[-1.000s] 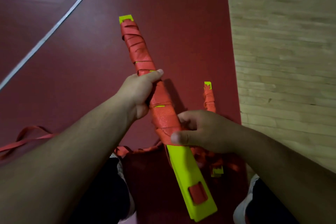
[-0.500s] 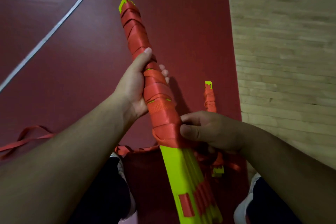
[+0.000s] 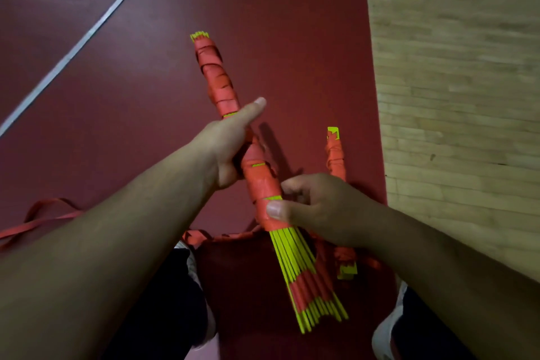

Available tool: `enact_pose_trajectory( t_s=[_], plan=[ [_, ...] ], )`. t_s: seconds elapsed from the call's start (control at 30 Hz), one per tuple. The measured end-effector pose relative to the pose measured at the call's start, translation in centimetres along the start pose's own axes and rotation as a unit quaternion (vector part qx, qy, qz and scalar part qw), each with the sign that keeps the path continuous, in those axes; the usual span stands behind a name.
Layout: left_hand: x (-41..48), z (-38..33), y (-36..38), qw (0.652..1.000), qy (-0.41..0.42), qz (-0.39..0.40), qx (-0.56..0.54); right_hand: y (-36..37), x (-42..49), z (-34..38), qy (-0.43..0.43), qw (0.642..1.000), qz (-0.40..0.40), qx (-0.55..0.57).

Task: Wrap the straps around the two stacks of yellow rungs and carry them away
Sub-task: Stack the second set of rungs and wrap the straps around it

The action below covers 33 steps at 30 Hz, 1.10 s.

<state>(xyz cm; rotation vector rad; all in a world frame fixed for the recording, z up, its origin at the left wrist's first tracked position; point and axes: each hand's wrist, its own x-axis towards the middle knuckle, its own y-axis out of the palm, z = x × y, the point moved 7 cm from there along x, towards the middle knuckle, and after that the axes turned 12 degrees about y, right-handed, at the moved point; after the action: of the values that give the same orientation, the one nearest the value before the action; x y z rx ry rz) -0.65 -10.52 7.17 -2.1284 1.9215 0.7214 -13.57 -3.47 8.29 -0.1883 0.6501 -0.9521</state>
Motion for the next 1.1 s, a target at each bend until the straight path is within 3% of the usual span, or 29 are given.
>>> enact_pose_trajectory(
  t_s=[0.1, 0.17, 0.37, 0.47, 0.6, 0.83, 0.93, 1.1],
  plan=[
    [0.6, -0.2, -0.4, 0.999, 0.026, -0.022, -0.027, -0.6, 0.1, -0.1, 0.011, 0.999, -0.042, 0.033],
    [1.0, -0.8, -0.4, 0.998, 0.031, -0.010, -0.060, -1.1, 0.2, -0.4, 0.036, 0.995, -0.004, 0.096],
    [0.9, -2.3, -0.5, 0.991, 0.061, 0.012, -0.116, -2.5, -0.7, -0.3, 0.052, 0.990, 0.111, 0.063],
    [0.8, -2.6, -0.5, 0.989, 0.059, 0.031, -0.135, -2.9, -1.0, -0.2, 0.039, 0.992, 0.111, 0.052],
    [0.8, -2.5, -0.3, 0.985, 0.041, 0.061, -0.159, -3.3, -1.7, 1.1, 0.008, 0.976, 0.118, 0.181],
    [0.5, -1.6, 0.6, 0.984, 0.036, 0.064, -0.160, -3.5, -1.3, 1.8, -0.016, 0.957, 0.070, 0.282],
    [0.5, -1.5, 0.6, 0.989, 0.055, 0.046, -0.126, -3.7, -1.5, 2.1, -0.015, 0.958, 0.047, 0.284],
    [0.0, -2.3, 1.4, 0.972, 0.022, 0.104, -0.212, -3.5, -1.5, 0.8, 0.061, 0.971, 0.080, 0.218]
  ],
)
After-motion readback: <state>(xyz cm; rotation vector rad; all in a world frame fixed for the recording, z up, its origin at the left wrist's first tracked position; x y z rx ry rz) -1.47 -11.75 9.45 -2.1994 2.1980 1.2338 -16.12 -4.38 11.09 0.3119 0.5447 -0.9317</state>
